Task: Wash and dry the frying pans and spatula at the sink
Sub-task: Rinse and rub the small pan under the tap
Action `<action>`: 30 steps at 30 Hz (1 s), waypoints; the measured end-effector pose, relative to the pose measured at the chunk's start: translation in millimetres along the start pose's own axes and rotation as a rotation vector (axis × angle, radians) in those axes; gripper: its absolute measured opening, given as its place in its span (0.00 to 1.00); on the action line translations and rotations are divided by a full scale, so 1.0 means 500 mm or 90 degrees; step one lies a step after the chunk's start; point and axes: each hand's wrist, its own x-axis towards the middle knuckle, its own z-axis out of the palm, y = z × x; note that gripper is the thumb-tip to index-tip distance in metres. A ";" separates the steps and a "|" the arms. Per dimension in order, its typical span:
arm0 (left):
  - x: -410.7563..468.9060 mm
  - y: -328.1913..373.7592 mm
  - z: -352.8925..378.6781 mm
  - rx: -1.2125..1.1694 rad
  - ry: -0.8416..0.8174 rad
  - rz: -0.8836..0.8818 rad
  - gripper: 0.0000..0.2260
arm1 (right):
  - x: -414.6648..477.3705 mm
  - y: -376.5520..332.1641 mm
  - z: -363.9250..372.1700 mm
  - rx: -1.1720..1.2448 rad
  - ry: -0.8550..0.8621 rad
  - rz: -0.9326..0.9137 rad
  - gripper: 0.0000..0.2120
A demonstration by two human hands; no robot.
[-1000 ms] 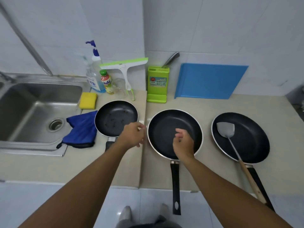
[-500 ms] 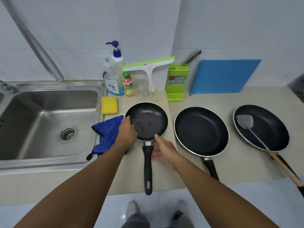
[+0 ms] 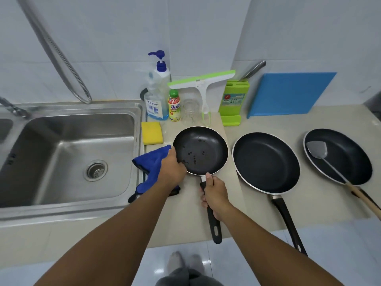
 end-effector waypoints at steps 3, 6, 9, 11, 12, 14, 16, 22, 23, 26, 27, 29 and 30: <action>-0.016 0.007 -0.031 -0.019 0.006 0.018 0.26 | -0.016 -0.017 -0.007 -0.022 -0.005 -0.045 0.17; -0.026 0.007 -0.076 -0.034 0.020 0.014 0.27 | -0.038 -0.041 0.007 -0.037 -0.033 -0.069 0.17; -0.033 -0.012 -0.139 -0.032 0.050 0.017 0.25 | -0.064 -0.066 0.048 -0.059 -0.065 -0.092 0.16; -0.032 -0.037 -0.183 -0.046 0.068 0.007 0.25 | -0.079 -0.077 0.087 -0.075 -0.083 -0.107 0.16; -0.030 -0.052 -0.205 -0.056 0.075 0.000 0.24 | -0.085 -0.083 0.109 -0.085 -0.092 -0.111 0.15; -0.025 -0.083 -0.249 -0.073 0.089 -0.013 0.24 | -0.094 -0.093 0.158 -0.096 -0.109 -0.111 0.15; -0.018 -0.115 -0.296 -0.087 0.101 -0.026 0.24 | -0.098 -0.100 0.213 -0.095 -0.127 -0.106 0.15; 0.042 -0.255 -0.469 -0.099 0.115 -0.033 0.21 | -0.103 -0.110 0.427 -0.137 -0.133 -0.107 0.18; 0.058 -0.282 -0.502 -0.100 0.114 -0.041 0.21 | -0.108 -0.112 0.465 -0.137 -0.130 -0.104 0.18; 0.101 -0.355 -0.613 -0.083 0.117 -0.060 0.22 | -0.130 -0.115 0.577 -0.108 -0.154 -0.094 0.19; 0.116 -0.378 -0.651 -0.071 0.119 -0.070 0.23 | -0.135 -0.115 0.610 -0.103 -0.159 -0.086 0.19; 0.151 -0.419 -0.726 -0.040 0.122 -0.091 0.25 | -0.140 -0.111 0.671 -0.088 -0.165 -0.068 0.19; 0.171 -0.439 -0.762 -0.022 0.129 -0.096 0.26 | -0.142 -0.109 0.699 -0.079 -0.166 -0.061 0.19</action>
